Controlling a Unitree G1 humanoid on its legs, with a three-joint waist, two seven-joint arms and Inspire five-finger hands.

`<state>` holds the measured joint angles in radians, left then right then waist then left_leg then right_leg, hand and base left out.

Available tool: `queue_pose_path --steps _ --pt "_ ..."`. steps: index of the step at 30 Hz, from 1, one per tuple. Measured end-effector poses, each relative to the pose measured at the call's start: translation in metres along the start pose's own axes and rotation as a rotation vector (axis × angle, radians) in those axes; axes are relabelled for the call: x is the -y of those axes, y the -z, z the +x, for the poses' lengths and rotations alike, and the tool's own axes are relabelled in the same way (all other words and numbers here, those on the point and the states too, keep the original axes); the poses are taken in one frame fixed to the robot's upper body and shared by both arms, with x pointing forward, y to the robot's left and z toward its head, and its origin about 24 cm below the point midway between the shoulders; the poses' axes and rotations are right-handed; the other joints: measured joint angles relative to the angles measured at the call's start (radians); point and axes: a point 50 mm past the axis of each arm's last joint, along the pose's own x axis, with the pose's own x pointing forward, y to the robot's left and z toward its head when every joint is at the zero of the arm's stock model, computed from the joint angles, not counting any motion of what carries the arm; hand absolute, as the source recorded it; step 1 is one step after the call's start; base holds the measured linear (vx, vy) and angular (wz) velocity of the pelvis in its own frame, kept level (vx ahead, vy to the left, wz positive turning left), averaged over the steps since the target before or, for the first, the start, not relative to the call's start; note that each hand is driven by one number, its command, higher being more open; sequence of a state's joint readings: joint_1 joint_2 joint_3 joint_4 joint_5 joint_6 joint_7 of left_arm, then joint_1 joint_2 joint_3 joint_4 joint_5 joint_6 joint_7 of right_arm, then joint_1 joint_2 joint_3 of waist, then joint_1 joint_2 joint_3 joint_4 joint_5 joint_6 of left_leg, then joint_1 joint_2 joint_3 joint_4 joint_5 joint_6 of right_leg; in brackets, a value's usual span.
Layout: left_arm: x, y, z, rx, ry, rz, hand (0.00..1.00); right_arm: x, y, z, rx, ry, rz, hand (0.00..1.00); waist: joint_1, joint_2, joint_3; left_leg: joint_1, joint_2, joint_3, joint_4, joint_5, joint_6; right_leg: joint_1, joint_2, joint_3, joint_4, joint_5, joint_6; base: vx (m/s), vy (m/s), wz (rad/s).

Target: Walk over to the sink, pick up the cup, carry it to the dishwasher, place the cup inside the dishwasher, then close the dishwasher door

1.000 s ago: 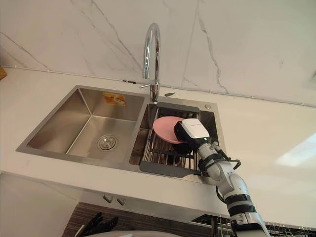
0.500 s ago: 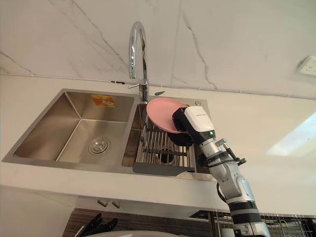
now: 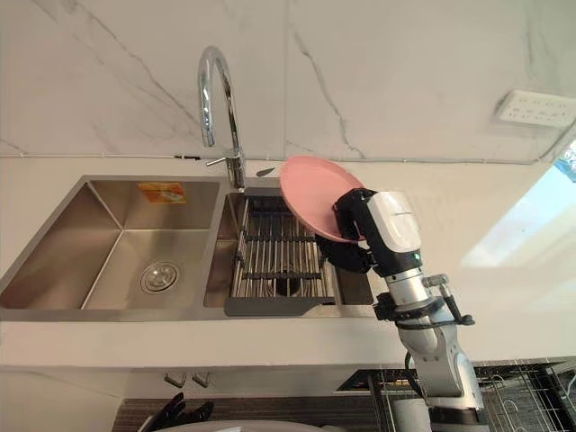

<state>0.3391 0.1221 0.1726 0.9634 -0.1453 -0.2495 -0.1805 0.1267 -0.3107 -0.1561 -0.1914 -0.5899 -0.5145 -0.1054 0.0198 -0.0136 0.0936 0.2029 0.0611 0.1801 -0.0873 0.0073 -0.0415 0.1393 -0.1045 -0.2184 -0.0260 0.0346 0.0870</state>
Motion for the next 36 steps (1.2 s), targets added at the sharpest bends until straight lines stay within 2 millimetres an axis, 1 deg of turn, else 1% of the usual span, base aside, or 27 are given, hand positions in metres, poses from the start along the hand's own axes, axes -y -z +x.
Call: queue_pose_path --steps 3,9,11,12,13,14,15,16,18,19,21,22,23,24,25,26,27,28,29,30,31,32,33,34,35,36 --pt "0.001 0.005 -0.001 -0.018 -0.001 -0.005 1.0 0.004 0.001 -0.007 -0.023 0.022 -0.011 0.0 -0.012 0.014 -0.008 0.001 0.002 0.004 0.0 -0.002 -0.002 0.0 0.003 0.003 -0.001 0.0 0.0 -0.02 -0.017 -0.04" --pt "0.002 0.005 -0.001 -0.008 0.0 -0.003 1.0 0.003 0.003 -0.018 -0.067 0.048 0.001 0.0 -0.011 0.018 -0.009 -0.007 0.011 0.007 0.01 -0.014 -0.01 -0.004 0.011 0.01 -0.001 -0.003 -0.004 -0.01 -0.009 -0.02" --pt "0.003 0.004 -0.001 0.004 0.0 -0.005 1.0 0.004 0.003 -0.017 -0.066 0.058 -0.001 0.0 -0.005 0.017 -0.009 -0.042 0.017 0.015 0.079 -0.054 -0.011 -0.023 0.012 0.03 0.006 -0.005 -0.007 -0.02 0.002 -0.19" --pt "0.004 0.003 -0.001 0.019 -0.001 -0.011 1.0 0.005 0.002 -0.016 -0.06 0.064 -0.003 0.0 -0.001 0.018 -0.009 -0.074 0.026 0.019 0.15 -0.089 -0.007 -0.038 0.015 0.045 0.011 -0.005 -0.009 0.0 -0.005 -0.36" --pt "0.006 0.002 -0.001 0.033 -0.001 -0.023 1.0 0.007 0.001 -0.014 -0.05 0.072 -0.009 0.0 0.0 0.027 -0.007 -0.124 0.047 0.024 0.261 -0.142 -0.008 -0.049 0.026 0.06 0.015 -0.003 -0.015 0.01 -0.007 -0.43" --pt "0.007 0.002 -0.001 0.036 0.0 -0.03 1.0 0.009 0.002 -0.012 -0.043 0.079 -0.017 0.0 -0.002 0.038 -0.006 -0.158 0.06 0.019 0.342 -0.18 -0.005 -0.058 0.037 0.075 0.021 -0.001 -0.019 0.01 0.002 -0.44" --pt "0.009 0.001 -0.001 0.047 0.003 -0.032 1.0 0.01 0.002 -0.01 -0.042 0.081 -0.023 0.0 -0.001 0.042 -0.005 -0.176 0.067 0.009 0.385 -0.195 0.001 -0.065 0.043 0.089 0.029 0.0 -0.02 0.0 0.024 -0.73" --pt "0.012 -0.002 0.0 0.066 0.012 -0.031 1.0 0.014 0.003 -0.005 -0.037 0.087 -0.037 0.0 0.004 0.051 -0.001 -0.189 0.068 -0.028 0.433 -0.217 0.009 -0.089 0.048 0.136 0.057 0.0 -0.021 -0.01 0.036 -0.91" --pt "0.015 0.002 0.0 0.044 0.016 -0.039 1.0 0.018 0.004 -0.001 -0.031 0.115 -0.044 0.0 0.001 0.063 0.006 -0.187 0.068 -0.049 0.439 -0.242 0.004 -0.121 0.056 0.182 0.089 0.001 -0.019 -0.04 0.082 -0.9" --pt "0.017 0.0 0.001 0.048 0.023 -0.041 1.0 0.023 0.008 0.0 -0.054 0.161 -0.051 0.0 -0.006 0.067 0.03 -0.185 0.065 -0.041 0.449 -0.263 0.002 -0.152 0.058 0.216 0.128 0.004 -0.013 -0.12 0.137 -0.76" --pt "0.016 -0.005 0.002 0.065 0.031 -0.028 1.0 0.022 0.016 -0.003 -0.115 0.189 -0.042 0.0 -0.005 0.055 0.056 -0.185 0.06 -0.007 0.477 -0.274 0.013 -0.189 0.055 0.252 0.184 0.005 -0.009 -0.25 0.127 -0.74" --pt "0.014 -0.008 0.002 0.076 0.031 -0.014 1.0 0.018 0.018 -0.005 -0.145 0.192 -0.034 0.0 0.001 0.036 0.07 -0.186 0.057 0.025 0.5 -0.284 0.021 -0.214 0.055 0.265 0.21 0.005 -0.003 -0.28 0.076 -0.66" --pt "0.013 -0.011 0.003 0.084 0.03 -0.01 1.0 0.016 0.018 -0.005 -0.15 0.191 -0.033 0.0 0.005 0.029 0.075 -0.187 0.057 0.04 0.509 -0.288 0.026 -0.22 0.054 0.272 0.205 0.005 0.004 -0.32 0.045 -0.77" --pt "0.014 -0.013 0.004 0.089 0.032 -0.008 1.0 0.013 0.018 -0.006 -0.153 0.183 -0.044 0.0 0.01 0.026 0.083 -0.184 0.066 0.076 0.501 -0.287 0.052 -0.211 0.036 0.24 0.185 -0.015 0.001 -0.26 0.03 -0.65" --pt "0.017 -0.015 0.006 0.089 0.034 -0.01 1.0 0.013 0.017 -0.005 -0.149 0.179 -0.048 0.0 0.016 0.037 0.085 -0.176 0.07 0.096 0.489 -0.279 0.06 -0.217 0.021 0.201 0.209 -0.034 -0.013 -0.32 0.035 -0.82" --pt "0.017 -0.017 0.008 0.086 0.016 -0.01 1.0 0.01 0.014 -0.001 -0.123 0.173 -0.045 0.0 0.017 0.027 0.097 -0.166 0.071 0.134 0.474 -0.267 0.067 -0.272 -0.021 0.123 0.379 -0.078 -0.038 -0.25 0.015 -0.69" --pt "0.013 -0.019 0.009 0.084 -0.007 -0.001 1.0 0.008 0.012 0.0 -0.107 0.168 -0.036 0.0 0.01 0.02 0.099 -0.167 0.068 0.152 0.467 -0.267 0.066 -0.292 -0.057 0.063 0.526 -0.127 -0.036 -0.23 -0.011 -0.55" --pt "0.012 -0.02 0.009 0.086 -0.017 0.003 1.0 0.006 0.011 0.0 -0.105 0.167 -0.033 0.0 0.007 0.013 0.095 -0.166 0.065 0.158 0.461 -0.268 0.065 -0.289 -0.071 0.043 0.576 -0.148 -0.036 -0.14 -0.061 -0.35" --pt "0.01 -0.021 0.01 0.08 -0.039 0.004 1.0 0.005 0.01 0.001 -0.096 0.161 -0.033 0.0 0.0 -0.003 0.084 -0.164 0.05 0.162 0.446 -0.27 0.059 -0.268 -0.095 0.009 0.623 -0.201 -0.041 -0.08 -0.083 -0.38" --pt "0.005 -0.022 0.009 0.079 -0.058 0.014 1.0 0.005 0.01 0.002 -0.085 0.166 -0.057 0.0 -0.001 -0.036 0.076 -0.171 0.022 0.144 0.443 -0.268 0.043 -0.229 -0.1 -0.023 0.535 -0.244 -0.031 -0.06 -0.086 -0.52" --pt "0.008 -0.024 0.011 0.076 -0.048 0.018 1.0 0.008 0.012 0.004 -0.078 0.176 -0.078 0.0 0.003 -0.019 0.079 -0.185 0.012 0.11 0.453 -0.26 0.033 -0.208 -0.078 -0.034 0.457 -0.249 -0.023 -0.08 -0.071 -0.54" --pt "0.012 -0.023 0.012 0.066 -0.041 0.02 1.0 0.005 0.017 0.004 -0.096 0.175 -0.089 0.0 0.002 -0.003 0.074 -0.19 0.007 0.063 0.443 -0.257 0.033 -0.19 -0.041 -0.032 0.383 -0.223 -0.034 -0.08 -0.027 -0.54" --pt "0.012 -0.022 0.012 0.062 -0.046 0.019 1.0 0.001 0.022 0.001 -0.134 0.167 -0.096 0.0 0.002 0.0 0.073 -0.177 0.009 0.03 0.413 -0.247 0.028 -0.16 -0.012 -0.034 0.31 -0.199 -0.038 -0.06 -0.017 -0.64" --pt "0.007 -0.021 0.011 0.058 -0.087 0.006 1.0 -0.002 0.027 -0.003 -0.173 0.15 -0.109 0.0 0.006 -0.005 0.068 -0.157 0.02 0.018 0.362 -0.222 0.03 -0.134 0.005 -0.053 0.24 -0.175 -0.045 -0.01 -0.003 -0.62" --pt "0.004 -0.02 0.011 0.055 -0.1 0.005 1.0 -0.002 0.029 -0.005 -0.183 0.147 -0.114 0.0 0.008 -0.008 0.066 -0.154 0.024 0.021 0.348 -0.212 0.027 -0.126 0.012 -0.062 0.21 -0.156 -0.047 0.01 -0.029 -0.62" --pt "-0.003 -0.02 0.01 0.04 -0.113 0.012 1.0 -0.002 0.029 -0.005 -0.192 0.149 -0.116 0.0 0.007 -0.012 0.064 -0.15 0.026 0.022 0.328 -0.196 0.025 -0.116 0.023 -0.063 0.161 -0.115 -0.052 0.02 -0.036 -0.44"
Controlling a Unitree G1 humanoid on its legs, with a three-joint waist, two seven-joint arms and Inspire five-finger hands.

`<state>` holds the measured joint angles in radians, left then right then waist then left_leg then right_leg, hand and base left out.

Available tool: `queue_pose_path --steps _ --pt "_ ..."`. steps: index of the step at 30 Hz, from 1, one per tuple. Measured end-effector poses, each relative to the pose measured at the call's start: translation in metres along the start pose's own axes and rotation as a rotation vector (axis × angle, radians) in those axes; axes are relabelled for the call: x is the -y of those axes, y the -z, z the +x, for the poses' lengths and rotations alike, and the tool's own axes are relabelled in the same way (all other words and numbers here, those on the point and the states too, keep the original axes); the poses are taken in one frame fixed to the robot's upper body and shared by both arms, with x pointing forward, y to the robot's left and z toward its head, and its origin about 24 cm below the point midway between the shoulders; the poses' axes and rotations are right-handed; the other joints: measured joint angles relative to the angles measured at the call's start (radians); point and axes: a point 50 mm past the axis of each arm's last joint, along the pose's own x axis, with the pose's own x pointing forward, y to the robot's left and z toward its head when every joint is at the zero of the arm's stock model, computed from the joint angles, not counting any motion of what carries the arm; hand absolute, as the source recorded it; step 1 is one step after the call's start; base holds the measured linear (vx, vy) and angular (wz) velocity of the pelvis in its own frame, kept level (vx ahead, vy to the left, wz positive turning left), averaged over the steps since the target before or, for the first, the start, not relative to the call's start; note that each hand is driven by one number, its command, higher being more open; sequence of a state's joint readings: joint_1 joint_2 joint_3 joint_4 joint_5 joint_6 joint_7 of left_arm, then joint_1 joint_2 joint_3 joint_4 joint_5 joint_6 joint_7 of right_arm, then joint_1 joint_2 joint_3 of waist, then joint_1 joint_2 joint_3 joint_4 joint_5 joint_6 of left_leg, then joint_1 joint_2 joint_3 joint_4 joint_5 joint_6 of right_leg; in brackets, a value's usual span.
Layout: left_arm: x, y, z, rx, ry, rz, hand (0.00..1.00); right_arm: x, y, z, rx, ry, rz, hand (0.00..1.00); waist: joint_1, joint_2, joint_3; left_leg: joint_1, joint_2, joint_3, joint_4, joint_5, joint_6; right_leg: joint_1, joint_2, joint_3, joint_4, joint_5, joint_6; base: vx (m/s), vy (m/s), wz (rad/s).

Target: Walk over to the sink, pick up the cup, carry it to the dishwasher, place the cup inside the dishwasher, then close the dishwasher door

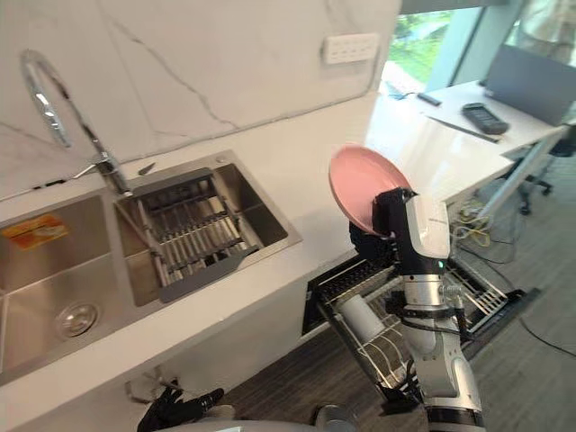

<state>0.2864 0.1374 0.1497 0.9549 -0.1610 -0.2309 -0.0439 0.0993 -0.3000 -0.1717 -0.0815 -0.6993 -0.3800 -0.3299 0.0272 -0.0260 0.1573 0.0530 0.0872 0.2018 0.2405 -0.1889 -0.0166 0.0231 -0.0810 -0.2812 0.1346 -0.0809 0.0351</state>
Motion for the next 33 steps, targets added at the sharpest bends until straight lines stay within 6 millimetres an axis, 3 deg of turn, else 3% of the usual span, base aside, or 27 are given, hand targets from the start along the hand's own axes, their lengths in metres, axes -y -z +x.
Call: queue_pose_path --steps 4,8,16,22,27,33 --pt "-0.005 0.009 -0.001 -0.059 -0.012 0.001 1.0 -0.002 0.008 -0.012 -0.065 -0.035 -0.013 0.0 -0.016 0.002 -0.009 0.02 -0.001 0.017 -0.048 0.044 -0.008 0.03 0.02 0.013 -0.102 0.096 0.0 0.09 -0.012 -0.22" --pt "-0.007 0.014 -0.004 -0.072 -0.02 -0.014 1.0 -0.009 0.013 -0.025 -0.145 -0.084 0.002 0.0 -0.012 0.004 -0.01 0.034 -0.008 0.046 -0.079 0.047 -0.01 0.042 0.025 0.036 -0.149 0.118 0.006 0.11 0.032 -0.18" --pt "-0.008 0.018 -0.006 -0.082 -0.021 -0.006 1.0 -0.014 0.038 -0.057 -0.362 -0.087 0.065 0.0 -0.017 0.011 -0.009 0.06 -0.027 0.083 -0.112 0.051 -0.003 0.039 0.013 0.073 -0.158 0.128 0.017 0.0 0.038 -0.14" --pt "0.0 0.011 -0.002 -0.065 0.008 0.005 1.0 -0.026 0.06 -0.084 -0.558 -0.045 0.064 0.0 -0.018 0.041 0.011 0.024 -0.028 0.102 -0.098 0.054 0.001 -0.025 0.006 0.093 -0.11 0.123 0.015 -0.06 0.002 -0.1" --pt "0.005 -0.002 0.004 -0.032 0.023 0.019 1.0 -0.031 0.064 -0.093 -0.625 -0.022 0.068 0.0 -0.015 0.046 0.044 -0.01 -0.022 0.106 -0.067 0.051 0.0 -0.076 0.002 0.1 -0.047 0.103 0.012 -0.06 -0.019 -0.02" --pt "0.007 -0.016 0.008 0.023 0.033 0.016 1.0 -0.035 0.069 -0.086 -0.664 0.02 0.139 0.0 -0.01 0.045 0.088 -0.078 0.0 0.111 0.024 0.013 0.005 -0.132 0.002 0.107 0.006 0.083 0.013 -0.08 -0.008 -0.04"
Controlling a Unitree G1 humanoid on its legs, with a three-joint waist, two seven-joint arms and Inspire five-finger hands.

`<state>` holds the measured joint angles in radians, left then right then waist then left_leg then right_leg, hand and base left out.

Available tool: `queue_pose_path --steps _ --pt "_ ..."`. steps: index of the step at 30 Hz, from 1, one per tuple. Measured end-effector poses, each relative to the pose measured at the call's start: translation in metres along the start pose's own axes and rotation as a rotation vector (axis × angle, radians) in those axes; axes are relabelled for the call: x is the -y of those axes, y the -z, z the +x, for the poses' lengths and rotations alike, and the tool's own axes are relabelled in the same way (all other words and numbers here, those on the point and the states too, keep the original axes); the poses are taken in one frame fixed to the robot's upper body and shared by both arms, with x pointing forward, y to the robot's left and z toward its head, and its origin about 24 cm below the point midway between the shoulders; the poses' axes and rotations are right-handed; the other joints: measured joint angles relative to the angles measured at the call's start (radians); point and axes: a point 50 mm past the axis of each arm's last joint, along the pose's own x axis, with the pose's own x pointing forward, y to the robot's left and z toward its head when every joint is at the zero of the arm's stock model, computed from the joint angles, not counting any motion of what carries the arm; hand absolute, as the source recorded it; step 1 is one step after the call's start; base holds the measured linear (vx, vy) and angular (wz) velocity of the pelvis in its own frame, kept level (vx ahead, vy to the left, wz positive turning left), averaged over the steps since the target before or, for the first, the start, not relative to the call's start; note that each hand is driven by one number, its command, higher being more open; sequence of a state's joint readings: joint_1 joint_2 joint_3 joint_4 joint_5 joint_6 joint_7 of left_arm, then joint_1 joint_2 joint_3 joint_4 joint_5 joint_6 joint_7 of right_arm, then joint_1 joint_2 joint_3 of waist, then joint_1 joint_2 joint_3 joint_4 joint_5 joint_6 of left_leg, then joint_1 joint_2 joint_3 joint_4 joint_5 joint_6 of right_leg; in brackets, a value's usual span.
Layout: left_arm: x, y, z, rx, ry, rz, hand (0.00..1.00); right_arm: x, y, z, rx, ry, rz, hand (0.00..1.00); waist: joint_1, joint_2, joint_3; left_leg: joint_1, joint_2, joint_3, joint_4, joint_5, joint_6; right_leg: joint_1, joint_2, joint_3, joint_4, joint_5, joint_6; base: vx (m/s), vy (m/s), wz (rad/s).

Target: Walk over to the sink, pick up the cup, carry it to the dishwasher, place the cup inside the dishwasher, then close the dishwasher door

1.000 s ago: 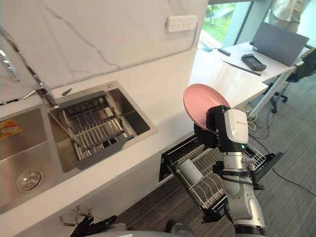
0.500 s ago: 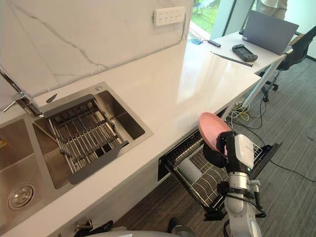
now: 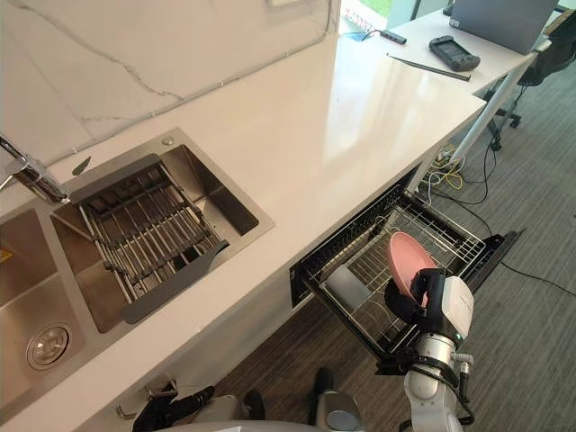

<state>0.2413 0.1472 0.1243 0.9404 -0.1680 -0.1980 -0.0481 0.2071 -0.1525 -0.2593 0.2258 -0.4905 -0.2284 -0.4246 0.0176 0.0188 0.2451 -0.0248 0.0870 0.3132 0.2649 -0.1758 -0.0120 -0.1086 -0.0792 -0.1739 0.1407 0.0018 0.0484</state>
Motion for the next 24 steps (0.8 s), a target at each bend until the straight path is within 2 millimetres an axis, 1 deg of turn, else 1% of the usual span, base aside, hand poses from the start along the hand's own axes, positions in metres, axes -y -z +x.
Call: queue_pose_path --steps 1,2,3,4,5,6,8,10,12,14,16,18,21,22,24 --pt "0.003 -0.009 0.004 0.025 0.013 0.008 1.0 -0.002 -0.001 0.006 -0.014 0.011 0.034 0.0 0.007 -0.007 0.019 -0.038 0.007 0.0 0.035 -0.009 0.004 -0.03 0.001 -0.001 0.01 -0.002 -0.003 -0.1 -0.001 -0.01" --pt "0.004 -0.014 0.006 0.038 0.018 0.012 1.0 -0.003 -0.001 0.009 -0.019 0.017 0.049 0.0 0.012 0.0 0.024 -0.056 0.011 0.0 0.052 -0.013 0.006 -0.042 0.002 -0.001 0.015 -0.002 -0.005 -0.11 0.001 -0.02" --pt "0.008 -0.024 0.01 0.064 0.029 0.013 1.0 -0.004 -0.003 0.015 -0.027 0.03 0.079 0.0 0.021 0.001 0.044 -0.089 0.021 -0.002 0.082 -0.023 0.01 -0.063 0.006 -0.002 0.018 0.0 -0.01 -0.07 0.003 -0.02" --pt "0.009 -0.027 0.011 0.075 0.031 0.011 1.0 -0.005 -0.004 0.018 -0.029 0.033 0.09 0.0 0.025 -0.001 0.053 -0.106 0.026 -0.002 0.097 -0.026 0.01 -0.074 0.007 -0.005 0.018 0.003 -0.014 -0.08 0.009 -0.02" --pt "0.01 -0.035 0.014 0.095 0.036 0.007 1.0 -0.008 -0.008 0.024 -0.028 0.039 0.12 0.0 0.032 0.003 0.068 -0.135 0.035 -0.004 0.124 -0.033 0.012 -0.092 0.011 -0.01 0.019 0.007 -0.019 -0.07 0.013 -0.02" --pt "0.013 -0.043 0.017 0.115 0.045 0.005 1.0 -0.008 -0.012 0.029 -0.023 0.05 0.141 0.0 0.041 0.001 0.087 -0.16 0.041 -0.005 0.144 -0.039 0.014 -0.109 0.011 -0.018 0.022 0.011 -0.022 -0.06 0.016 -0.03" --pt "0.017 -0.053 0.021 0.136 0.059 0.006 1.0 -0.008 -0.016 0.036 -0.018 0.064 0.169 0.0 0.052 0.0 0.11 -0.191 0.049 -0.007 0.168 -0.047 0.017 -0.132 0.012 -0.024 0.029 0.014 -0.023 -0.04 0.034 0.0" --pt "0.02 -0.059 0.022 0.147 0.066 0.011 1.0 -0.009 -0.02 0.042 -0.014 0.068 0.186 0.0 0.056 -0.006 0.119 -0.217 0.052 -0.01 0.181 -0.051 0.018 -0.153 0.012 -0.027 0.034 0.023 -0.015 0.0 0.03 0.04" --pt "0.023 -0.067 0.025 0.162 0.075 0.014 1.0 -0.006 -0.023 0.051 -0.012 0.08 0.219 0.0 0.067 -0.011 0.14 -0.237 0.059 -0.015 0.203 -0.06 0.018 -0.163 0.016 -0.032 0.04 0.028 -0.018 0.03 0.013 0.02" --pt "0.025 -0.073 0.027 0.173 0.082 0.002 1.0 -0.004 -0.026 0.056 -0.012 0.084 0.247 0.0 0.08 -0.016 0.145 -0.258 0.067 -0.018 0.219 -0.067 0.018 -0.182 0.02 -0.034 0.049 0.028 -0.018 0.0 0.0 0.0" --pt "0.028 -0.079 0.028 0.187 0.09 0.001 1.0 -0.003 -0.029 0.062 -0.006 0.085 0.265 0.0 0.083 -0.018 0.159 -0.274 0.071 -0.025 0.233 -0.071 0.018 -0.19 0.022 -0.041 0.054 0.027 -0.019 0.0 -0.005 0.06" --pt "0.036 -0.086 0.03 0.2 0.118 0.023 1.0 -0.003 -0.036 0.07 0.004 0.08 0.301 0.0 0.087 -0.025 0.168 -0.293 0.073 -0.03 0.244 -0.073 0.017 -0.206 0.021 -0.045 0.067 0.021 -0.02 -0.02 -0.007 0.05" --pt "0.038 -0.096 0.032 0.219 0.148 0.047 1.0 -0.004 -0.042 0.076 0.017 0.068 0.332 0.0 0.091 -0.033 0.177 -0.306 0.077 -0.037 0.254 -0.077 0.017 -0.222 0.019 -0.05 0.095 0.003 -0.025 -0.01 -0.015 0.04" --pt "0.04 -0.099 0.032 0.224 0.155 0.048 1.0 -0.003 -0.044 0.078 0.019 0.065 0.338 1.0 0.091 -0.033 0.177 -0.317 0.078 -0.044 0.261 -0.078 0.016 -0.236 0.016 -0.057 0.11 -0.006 -0.027 -0.01 -0.02 0.09" --pt "0.041 -0.101 0.032 0.232 0.158 0.047 1.0 -0.003 -0.045 0.082 0.01 0.056 0.361 1.0 0.093 -0.033 0.177 -0.327 0.078 -0.046 0.264 -0.078 0.016 -0.251 0.011 -0.063 0.127 -0.017 -0.03 0.0 -0.029 0.07"
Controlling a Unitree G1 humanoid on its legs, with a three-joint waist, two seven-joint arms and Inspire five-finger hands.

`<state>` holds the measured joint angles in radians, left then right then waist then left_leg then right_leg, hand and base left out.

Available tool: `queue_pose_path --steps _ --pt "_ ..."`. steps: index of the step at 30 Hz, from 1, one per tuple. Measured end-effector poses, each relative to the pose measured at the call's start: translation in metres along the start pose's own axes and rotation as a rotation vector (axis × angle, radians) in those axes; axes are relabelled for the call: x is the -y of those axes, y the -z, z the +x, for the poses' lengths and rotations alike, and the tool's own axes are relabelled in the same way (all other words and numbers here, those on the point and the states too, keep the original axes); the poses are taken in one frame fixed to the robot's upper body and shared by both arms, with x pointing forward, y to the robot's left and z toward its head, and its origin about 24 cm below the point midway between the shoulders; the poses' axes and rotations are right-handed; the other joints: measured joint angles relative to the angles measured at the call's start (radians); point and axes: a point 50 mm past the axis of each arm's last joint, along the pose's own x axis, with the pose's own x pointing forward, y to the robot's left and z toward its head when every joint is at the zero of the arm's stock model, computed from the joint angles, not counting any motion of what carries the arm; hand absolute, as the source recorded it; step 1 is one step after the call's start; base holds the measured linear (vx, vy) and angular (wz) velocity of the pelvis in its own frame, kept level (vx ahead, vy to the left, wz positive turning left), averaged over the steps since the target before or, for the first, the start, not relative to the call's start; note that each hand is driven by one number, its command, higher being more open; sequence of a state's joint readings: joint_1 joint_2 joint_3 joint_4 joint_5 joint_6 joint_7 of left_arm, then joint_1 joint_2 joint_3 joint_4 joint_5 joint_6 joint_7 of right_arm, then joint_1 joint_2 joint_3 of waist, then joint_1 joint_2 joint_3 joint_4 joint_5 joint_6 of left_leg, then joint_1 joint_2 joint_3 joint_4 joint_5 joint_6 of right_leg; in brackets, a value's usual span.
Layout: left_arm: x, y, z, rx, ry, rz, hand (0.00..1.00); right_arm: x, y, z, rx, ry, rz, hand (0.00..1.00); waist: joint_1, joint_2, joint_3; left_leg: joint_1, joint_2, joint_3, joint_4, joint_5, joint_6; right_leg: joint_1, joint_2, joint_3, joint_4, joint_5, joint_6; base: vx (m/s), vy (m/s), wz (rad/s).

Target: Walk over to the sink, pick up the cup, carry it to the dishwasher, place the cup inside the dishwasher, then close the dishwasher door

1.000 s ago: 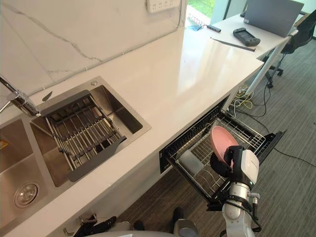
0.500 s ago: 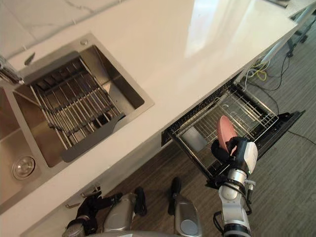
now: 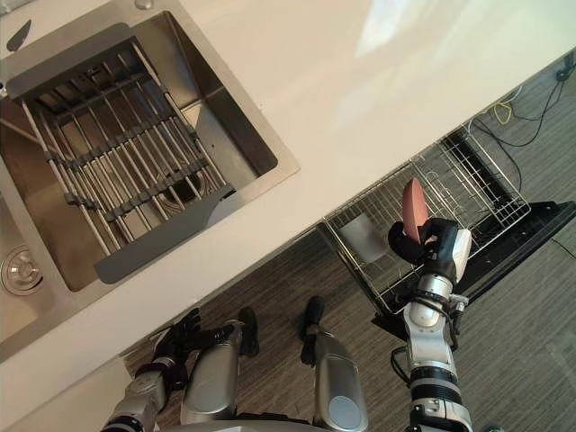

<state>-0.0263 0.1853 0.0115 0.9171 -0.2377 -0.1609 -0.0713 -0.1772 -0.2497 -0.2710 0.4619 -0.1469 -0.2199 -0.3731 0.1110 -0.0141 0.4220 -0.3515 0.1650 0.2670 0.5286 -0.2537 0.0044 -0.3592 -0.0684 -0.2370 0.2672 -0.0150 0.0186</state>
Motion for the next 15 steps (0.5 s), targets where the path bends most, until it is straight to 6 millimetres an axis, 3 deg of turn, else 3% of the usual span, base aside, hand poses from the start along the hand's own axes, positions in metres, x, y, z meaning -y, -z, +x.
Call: queue_pose_path --steps 6,15 --pt "0.002 -0.004 0.002 0.011 0.006 -0.002 1.0 0.005 0.003 0.013 -0.08 0.01 0.052 1.0 0.009 0.0 0.0 -0.015 0.0 -0.009 0.001 0.001 -0.002 -0.028 -0.006 -0.012 0.04 -0.022 -0.004 0.03 -0.029 0.05" --pt "0.004 -0.007 0.003 0.017 0.015 -0.009 1.0 0.015 0.012 0.017 -0.142 0.058 0.103 1.0 0.011 0.001 0.0 -0.023 -0.002 -0.014 0.013 -0.002 -0.006 -0.041 -0.016 -0.024 0.069 -0.04 -0.006 0.01 -0.006 0.02"
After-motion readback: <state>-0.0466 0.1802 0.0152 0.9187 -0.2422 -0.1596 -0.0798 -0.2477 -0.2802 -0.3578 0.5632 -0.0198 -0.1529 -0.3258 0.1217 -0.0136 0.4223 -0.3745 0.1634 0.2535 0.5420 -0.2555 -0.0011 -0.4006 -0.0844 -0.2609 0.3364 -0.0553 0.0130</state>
